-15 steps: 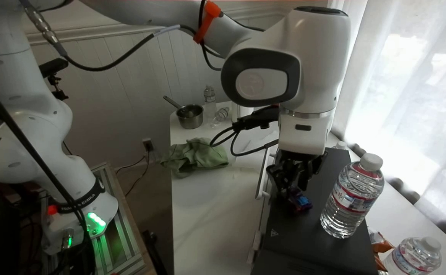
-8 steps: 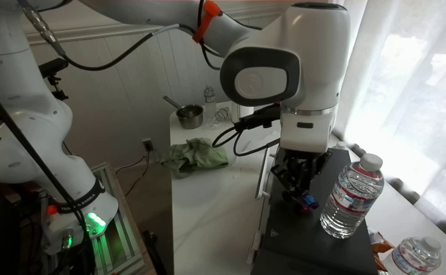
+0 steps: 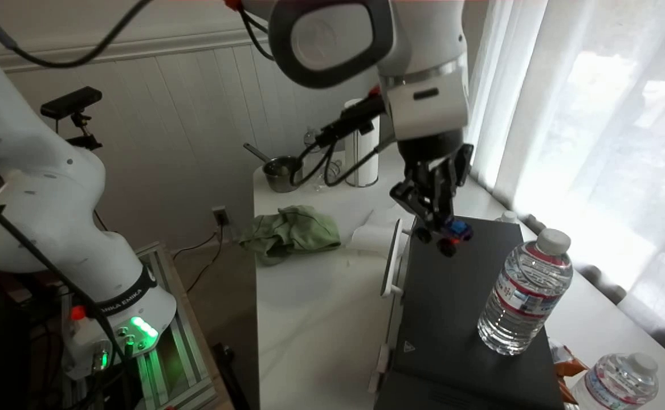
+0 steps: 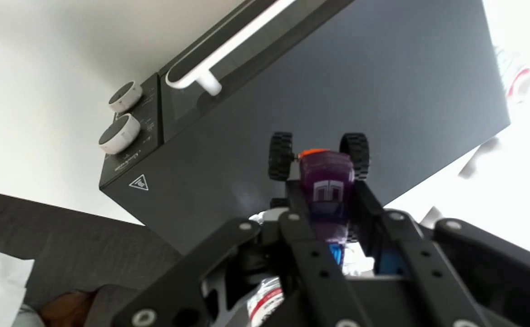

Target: Remove the toy car from on top of the microwave and put it on the table

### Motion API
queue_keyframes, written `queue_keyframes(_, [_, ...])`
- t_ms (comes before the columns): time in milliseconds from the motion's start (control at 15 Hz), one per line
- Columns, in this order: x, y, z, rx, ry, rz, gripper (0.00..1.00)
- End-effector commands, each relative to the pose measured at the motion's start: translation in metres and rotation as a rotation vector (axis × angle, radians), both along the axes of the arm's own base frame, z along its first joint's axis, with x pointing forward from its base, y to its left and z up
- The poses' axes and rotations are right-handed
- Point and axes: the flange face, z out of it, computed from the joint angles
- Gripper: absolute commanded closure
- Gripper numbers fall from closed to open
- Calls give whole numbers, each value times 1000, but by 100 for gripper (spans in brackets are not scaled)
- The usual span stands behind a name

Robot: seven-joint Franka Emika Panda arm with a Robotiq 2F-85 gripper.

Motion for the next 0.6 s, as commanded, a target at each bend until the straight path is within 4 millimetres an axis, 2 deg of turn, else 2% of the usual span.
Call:
queue_keyframes(0, [-20,72,24,-50,-30,196,93])
queue_keyframes(267, [-23,148,34,-106,-20,408,93])
queue_keyframes(467, [-14,197,32,-159,-8,562,93])
queue_keyframes(533, [-6,174,33,-113,-2,478,71])
